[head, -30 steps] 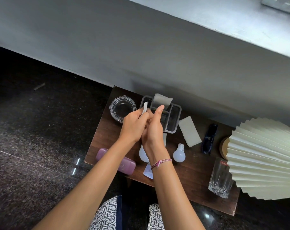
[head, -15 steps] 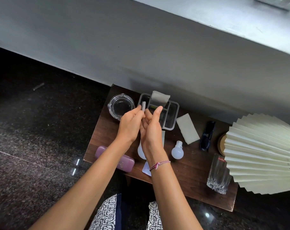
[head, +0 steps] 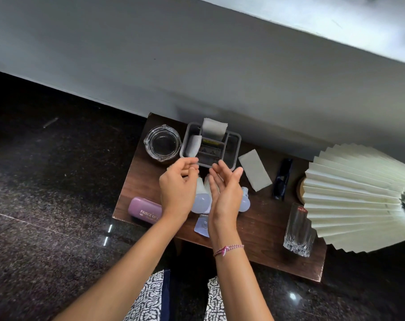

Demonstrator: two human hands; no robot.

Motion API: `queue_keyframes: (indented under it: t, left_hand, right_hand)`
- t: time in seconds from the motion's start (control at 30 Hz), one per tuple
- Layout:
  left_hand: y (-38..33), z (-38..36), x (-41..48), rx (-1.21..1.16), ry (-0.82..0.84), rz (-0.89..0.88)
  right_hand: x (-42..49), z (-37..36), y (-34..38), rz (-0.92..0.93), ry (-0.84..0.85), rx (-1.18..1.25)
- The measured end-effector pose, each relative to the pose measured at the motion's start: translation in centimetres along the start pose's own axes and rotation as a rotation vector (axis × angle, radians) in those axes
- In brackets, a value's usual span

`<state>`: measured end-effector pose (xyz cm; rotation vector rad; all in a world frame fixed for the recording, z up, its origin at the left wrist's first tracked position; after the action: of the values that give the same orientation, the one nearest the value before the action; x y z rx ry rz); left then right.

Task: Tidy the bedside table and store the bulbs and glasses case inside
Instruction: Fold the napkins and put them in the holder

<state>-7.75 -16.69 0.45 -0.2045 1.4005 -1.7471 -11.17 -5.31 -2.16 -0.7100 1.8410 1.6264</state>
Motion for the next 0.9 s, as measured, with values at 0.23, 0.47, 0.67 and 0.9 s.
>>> queue_keyframes:
  t: [0.23,0.47,0.67,0.9]
  left_hand:
    - [2.0,-4.2,-1.2,0.33,0.262,0.017]
    - [2.3,-8.7,-0.3,0.555,0.503,-0.007]
    - [3.4,-10.8,0.5,0.697,0.629,0.059]
    - [4.7,-11.3,0.5,0.776,0.654,0.143]
  right_hand:
    - [-1.2,5.1,-3.7,-0.053,-0.14,-0.179]
    - [-0.5,6.4,-5.5,-0.095,-0.085,-0.655]
    - [0.6,6.2,-6.3,-0.072,0.01,-0.921]
    - [1.4,6.3,-6.9,-0.084,-0.02,-0.925]
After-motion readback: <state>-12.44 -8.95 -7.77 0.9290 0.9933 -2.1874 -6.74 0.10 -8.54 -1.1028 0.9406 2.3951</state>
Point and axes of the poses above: each hand's wrist, its own x-axis towards the middle knuckle, its own z-axis out of the back of the hand, y = z × x, the point moved 6 cm from there along x, towards the middle knuckle, and after that the axes turned 7 degrees about -x, right-handed, at the moved point
